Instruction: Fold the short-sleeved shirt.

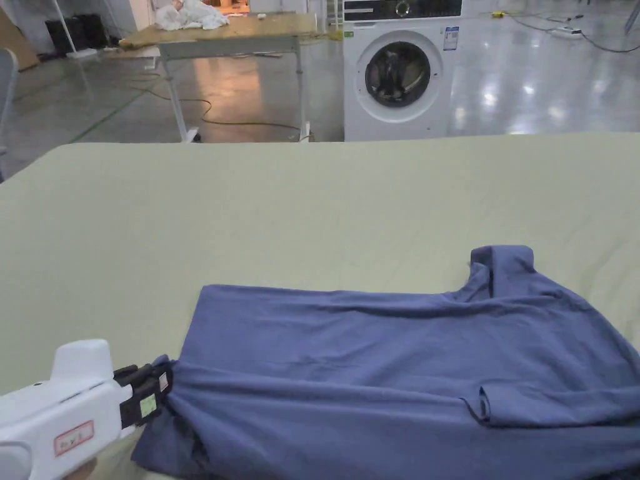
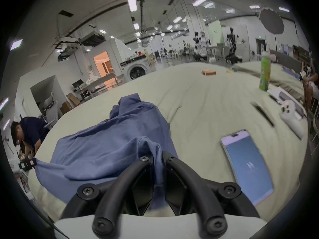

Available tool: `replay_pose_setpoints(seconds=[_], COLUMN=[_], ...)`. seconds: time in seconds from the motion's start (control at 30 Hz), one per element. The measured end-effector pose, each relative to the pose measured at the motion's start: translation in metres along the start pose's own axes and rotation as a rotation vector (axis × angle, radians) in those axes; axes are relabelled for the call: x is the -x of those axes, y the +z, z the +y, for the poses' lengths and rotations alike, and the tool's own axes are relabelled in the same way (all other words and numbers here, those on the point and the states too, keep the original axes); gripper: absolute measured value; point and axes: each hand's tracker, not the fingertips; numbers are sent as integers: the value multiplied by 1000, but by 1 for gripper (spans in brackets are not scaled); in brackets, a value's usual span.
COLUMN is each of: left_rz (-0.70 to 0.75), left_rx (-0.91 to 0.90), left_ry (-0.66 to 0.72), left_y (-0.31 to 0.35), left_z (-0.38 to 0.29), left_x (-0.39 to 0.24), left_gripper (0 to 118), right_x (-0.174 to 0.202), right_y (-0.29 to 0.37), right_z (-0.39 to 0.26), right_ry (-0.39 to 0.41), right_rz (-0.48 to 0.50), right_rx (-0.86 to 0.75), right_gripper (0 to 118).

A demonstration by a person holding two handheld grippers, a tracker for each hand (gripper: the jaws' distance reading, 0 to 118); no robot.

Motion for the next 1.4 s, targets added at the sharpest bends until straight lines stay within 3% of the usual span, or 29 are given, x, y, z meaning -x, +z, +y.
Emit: replay_pose_setpoints(seconds=[0.07, 0.17, 0.23, 0.3, 0.33, 0.4, 0.5, 0.6, 0.73, 0.83, 0.9, 0.93, 1.2, 1.23, 1.33, 1.4], left_rz=[27, 66, 74, 109, 83, -5, 26, 9, -4, 6, -7, -12, -3, -8, 27, 41], left_rx=[39, 97, 96, 75, 52, -20, -107, -169, -208, -228, -238, -239, -109, -69, 50, 93], left_ry=[9, -27, -33, -91, -112, -130, -160, -139, -110, -111, -108, -107, -80, -62, -32, 24], left_y=[-33, -62, -68, -61, -53, -27, 6, 38, 64, 74, 80, 82, 60, 55, 26, 9], left_z=[10, 14, 13, 9, 6, 1, -10, -20, -33, -41, -47, -49, -60, -62, -70, -71], left_x=[5, 3, 3, -1, 0, 2, -8, -16, -23, -29, -28, -28, -8, -5, 12, 22], left_gripper=[6, 6, 23, 70, 80, 81, 81, 80, 71, 33, 11, 0, 1, 9, 68, 73], right_x=[6, 20, 23, 22, 21, 18, 16, 18, 32, 43, 50, 54, 64, 64, 58, 54], right_y=[-27, -49, -53, -51, -47, -32, -6, 20, 43, 54, 59, 61, 70, 71, 74, 75], right_z=[14, 23, 24, 23, 22, 20, 14, 1, -18, -31, -36, -39, -45, -46, -49, -52], right_ry=[-13, 70, 70, 99, 115, 126, 112, 124, 222, 259, 283, 292, 290, 287, 262, 254], right_rz=[5, -48, -51, -63, -68, -47, 5, 68, 81, 108, 121, 121, 166, 167, 187, 184], right_rx=[11, 51, 52, 53, 42, -2, -66, -106, -119, -128, -125, -128, -106, -107, -96, -90], right_gripper=[7, 7, 11, 50, 62, 62, 62, 59, 49, 27, 0, 0, 0, 0, 0, 0])
